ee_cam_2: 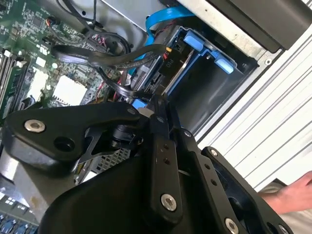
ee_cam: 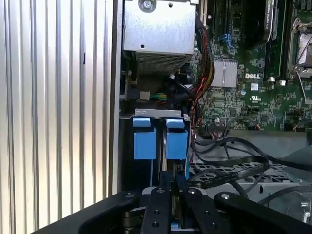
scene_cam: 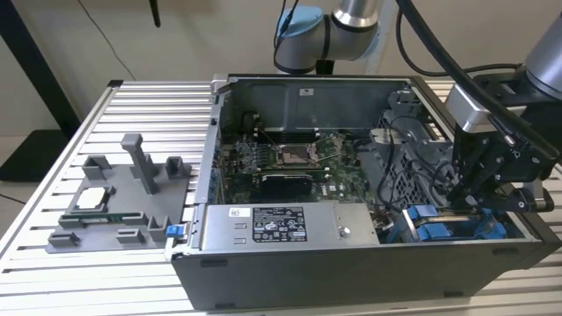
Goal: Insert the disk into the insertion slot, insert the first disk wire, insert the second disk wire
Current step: 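Insert the second disk wire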
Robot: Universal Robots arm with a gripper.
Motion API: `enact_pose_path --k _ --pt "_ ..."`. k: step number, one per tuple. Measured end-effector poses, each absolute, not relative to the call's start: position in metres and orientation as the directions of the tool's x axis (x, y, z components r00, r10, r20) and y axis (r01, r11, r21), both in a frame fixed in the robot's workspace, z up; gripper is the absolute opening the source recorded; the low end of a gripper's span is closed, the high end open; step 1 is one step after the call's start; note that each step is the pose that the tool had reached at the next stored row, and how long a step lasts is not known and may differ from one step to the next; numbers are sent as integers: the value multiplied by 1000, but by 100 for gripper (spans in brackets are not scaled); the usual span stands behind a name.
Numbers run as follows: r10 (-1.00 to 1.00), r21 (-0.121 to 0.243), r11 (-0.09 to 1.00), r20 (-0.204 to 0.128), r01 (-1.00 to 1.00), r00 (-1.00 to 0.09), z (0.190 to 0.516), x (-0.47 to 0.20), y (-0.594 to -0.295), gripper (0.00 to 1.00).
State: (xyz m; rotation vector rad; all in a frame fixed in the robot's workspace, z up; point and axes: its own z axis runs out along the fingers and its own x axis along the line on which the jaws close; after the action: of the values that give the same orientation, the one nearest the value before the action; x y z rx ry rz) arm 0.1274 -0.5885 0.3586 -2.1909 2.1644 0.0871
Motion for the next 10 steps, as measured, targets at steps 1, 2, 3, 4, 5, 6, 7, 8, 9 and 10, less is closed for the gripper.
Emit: enact_pose_path --k 1,2,3,4,5,6,7,8,9,10 --pt "-997 -3 -12 -83 -1000 12 359 127 -589 0" --pt "-997 -4 -12 -83 -1000 12 358 127 -588 0" --pt "-997 -4 -12 -83 -1000 12 358 127 -588 0" --pt "-996 -4 -12 -83 -1000 12 358 128 -588 0" --pt "-997 -5 -12 -83 -1000 12 358 128 -588 0" --pt "-997 -6 -12 -83 -1000 12 357 128 -587 0" --pt "-996 -8 -12 -83 -1000 13 357 128 -587 0" --pt "-996 -10 -12 -83 -1000 13 357 128 -587 0" --pt "-996 -13 -12 -84 -1000 13 356 128 -587 0" --pt "-996 -17 -12 -84 -1000 13 356 128 -587 0"
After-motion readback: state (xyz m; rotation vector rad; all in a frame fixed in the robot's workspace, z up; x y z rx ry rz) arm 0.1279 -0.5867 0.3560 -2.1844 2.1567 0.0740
